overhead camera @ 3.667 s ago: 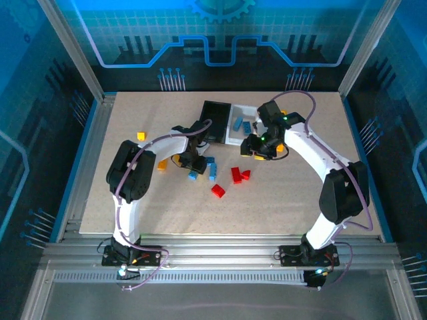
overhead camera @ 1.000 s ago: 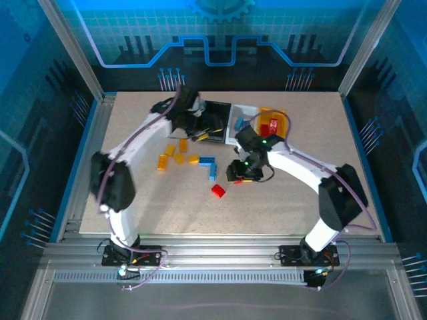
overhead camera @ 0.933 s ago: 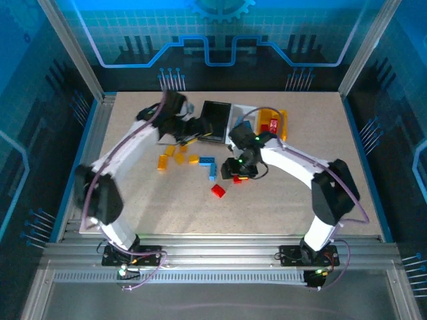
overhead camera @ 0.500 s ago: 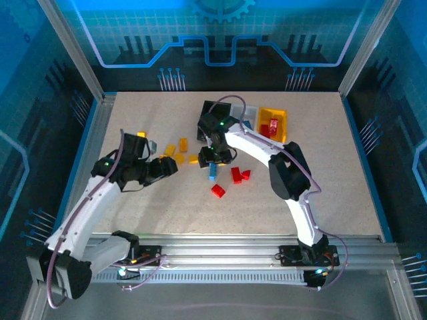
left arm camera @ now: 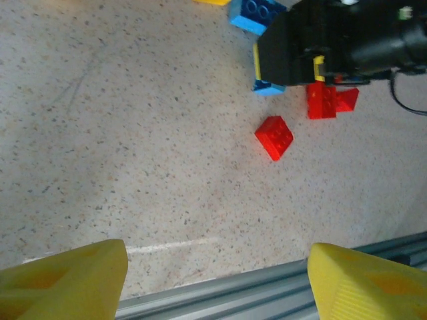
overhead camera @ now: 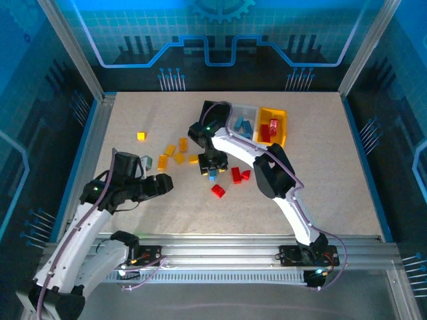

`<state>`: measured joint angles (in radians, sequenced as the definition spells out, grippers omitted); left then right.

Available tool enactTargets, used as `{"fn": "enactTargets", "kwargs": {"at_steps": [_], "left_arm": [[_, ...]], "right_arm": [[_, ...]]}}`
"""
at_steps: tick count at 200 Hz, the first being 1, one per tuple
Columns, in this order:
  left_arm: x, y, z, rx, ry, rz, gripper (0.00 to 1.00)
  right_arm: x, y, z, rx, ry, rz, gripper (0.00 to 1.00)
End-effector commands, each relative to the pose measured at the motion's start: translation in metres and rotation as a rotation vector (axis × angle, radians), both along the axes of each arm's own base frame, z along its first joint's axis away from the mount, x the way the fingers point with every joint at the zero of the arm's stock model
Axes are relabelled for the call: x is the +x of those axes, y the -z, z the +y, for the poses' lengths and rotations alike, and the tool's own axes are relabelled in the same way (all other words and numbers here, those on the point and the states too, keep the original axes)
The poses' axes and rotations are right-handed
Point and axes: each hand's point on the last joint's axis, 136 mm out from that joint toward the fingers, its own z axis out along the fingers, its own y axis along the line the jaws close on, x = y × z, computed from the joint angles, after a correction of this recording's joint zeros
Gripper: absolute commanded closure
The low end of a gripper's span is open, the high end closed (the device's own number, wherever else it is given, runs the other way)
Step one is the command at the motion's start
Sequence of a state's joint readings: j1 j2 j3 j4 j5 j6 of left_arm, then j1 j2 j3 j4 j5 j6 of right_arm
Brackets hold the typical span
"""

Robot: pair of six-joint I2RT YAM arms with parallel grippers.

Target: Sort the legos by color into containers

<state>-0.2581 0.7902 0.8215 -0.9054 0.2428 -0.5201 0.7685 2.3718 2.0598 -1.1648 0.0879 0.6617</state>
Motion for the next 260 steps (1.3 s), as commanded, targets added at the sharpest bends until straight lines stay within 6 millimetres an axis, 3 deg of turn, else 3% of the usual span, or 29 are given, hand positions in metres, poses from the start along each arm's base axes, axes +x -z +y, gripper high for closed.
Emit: {"fn": "enactTargets", "kwargs": {"at_steps": [1,59,62,108,128,160,200,224,256,260], "left_arm": [[-0.01,0.006,-0.007,0.009,0.064,0.017,0.27],[-0.015,0.003,-0.012,0.011,0.097,-0.002,0.26],[-0.016,0.003,-0.012,0.011,0.097,0.0,0.26],[-0.014,-0.002,-0.014,-0.002,0.103,-0.033,0.25],[-0.01,-0.006,-0.016,-0.004,0.119,-0.052,0.24],[-0.003,-0.011,-0.015,0.05,0.174,-0.114,0.24],[-0.002,-0.001,-0.023,0.018,0.198,-0.108,0.23],[-0.001,0.0,-0.023,0.022,0.202,-0.119,0.21],[-0.001,0.002,-0.022,0.03,0.198,-0.117,0.16],[-0.001,0.002,-0.022,0.032,0.196,-0.117,0.16]], "right_arm": [[-0.008,0.005,-0.006,-0.066,0.034,0.005,0.49],[-0.011,-0.007,-0.016,-0.083,0.035,-0.02,0.76],[-0.011,-0.018,-0.015,-0.068,0.034,-0.032,0.77],[-0.015,-0.064,-0.024,0.005,0.052,-0.112,0.8],[-0.007,-0.094,-0.026,0.064,0.059,-0.162,0.8],[0.028,-0.133,-0.045,0.156,0.136,-0.236,0.79],[0.09,-0.153,-0.088,0.197,0.238,-0.306,0.79],[0.126,-0.146,-0.111,0.186,0.281,-0.326,0.79],[0.161,-0.119,-0.129,0.189,0.335,-0.31,0.79],[0.165,-0.106,-0.131,0.18,0.343,-0.291,0.79]]}}
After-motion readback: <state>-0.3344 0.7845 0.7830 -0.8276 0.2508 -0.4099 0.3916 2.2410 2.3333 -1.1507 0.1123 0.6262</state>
